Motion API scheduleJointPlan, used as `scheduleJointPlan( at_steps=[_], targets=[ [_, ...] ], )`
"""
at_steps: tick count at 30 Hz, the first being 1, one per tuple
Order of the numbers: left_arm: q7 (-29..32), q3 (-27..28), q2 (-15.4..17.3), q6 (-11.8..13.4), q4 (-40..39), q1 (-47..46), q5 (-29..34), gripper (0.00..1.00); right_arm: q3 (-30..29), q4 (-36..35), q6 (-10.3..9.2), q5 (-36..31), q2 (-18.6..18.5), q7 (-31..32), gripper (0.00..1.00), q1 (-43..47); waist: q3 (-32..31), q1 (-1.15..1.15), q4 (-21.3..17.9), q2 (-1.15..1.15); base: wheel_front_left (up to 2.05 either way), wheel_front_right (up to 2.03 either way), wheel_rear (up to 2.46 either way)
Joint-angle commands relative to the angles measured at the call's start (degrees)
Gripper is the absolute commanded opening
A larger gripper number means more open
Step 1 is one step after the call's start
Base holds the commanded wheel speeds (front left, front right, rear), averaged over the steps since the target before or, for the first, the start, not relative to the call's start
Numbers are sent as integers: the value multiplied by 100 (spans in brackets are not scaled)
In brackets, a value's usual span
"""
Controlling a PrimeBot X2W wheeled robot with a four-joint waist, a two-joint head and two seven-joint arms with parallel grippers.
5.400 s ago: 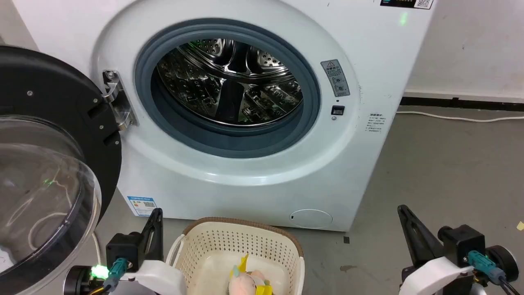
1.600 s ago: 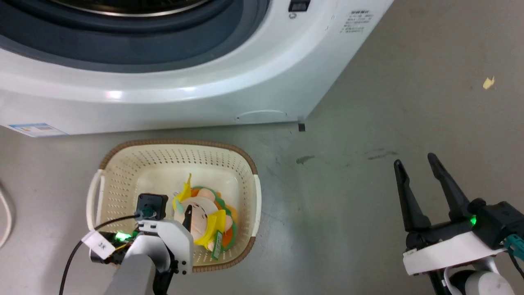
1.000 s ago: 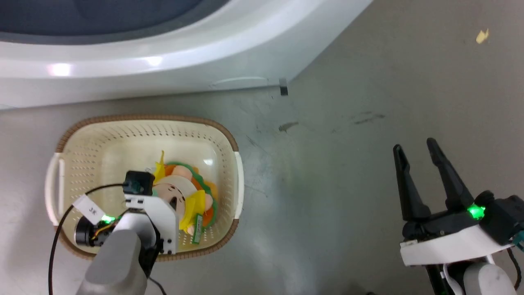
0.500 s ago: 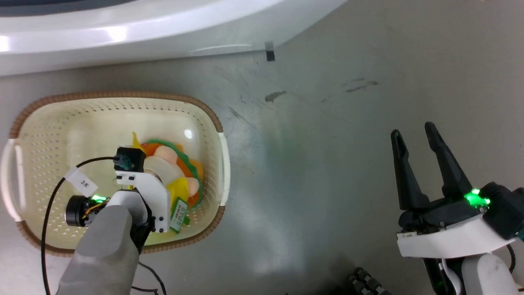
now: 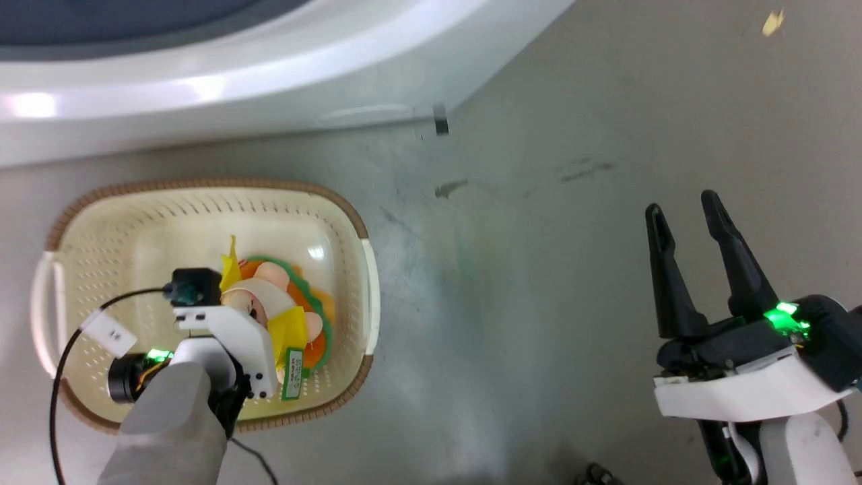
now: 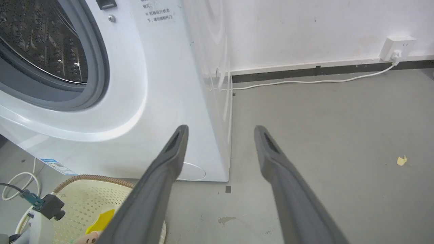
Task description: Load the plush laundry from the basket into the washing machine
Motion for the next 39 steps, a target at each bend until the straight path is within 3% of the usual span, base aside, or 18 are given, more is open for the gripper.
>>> scheduleJointPlan(
  at_steps=[1,11,19,25,33,39],
  targets=[
    [-175,49,-20,-39,163,7,-148,0,-79,56,29,-54,-8,-58,100,19,-273,0,53,0,0,0,0],
    [-1197,-129,-130,-264,240,470,-338,0,-436,477,30,-267,-8,-107,100,334,-1373,0,438,0,0,0,0],
    [-1510,-347,-263,-293,-429,1001,-390,0,-569,606,30,-350,-8,-107,100,667,-2236,0,735,0,0,0,0],
    [-1532,-149,-195,-280,-2135,1616,-395,0,-647,605,30,-405,-8,-107,100,957,-2680,0,950,0,0,0,0],
    [-1533,411,-152,67,-4910,2223,-5,0,-625,490,30,-480,-8,-107,100,1081,-2685,0,1074,0,0,0,0],
    [-1466,612,35,154,-5814,1821,134,0,-517,418,30,-487,-8,-107,100,938,-2283,0,920,0,0,0,0]
  ],
)
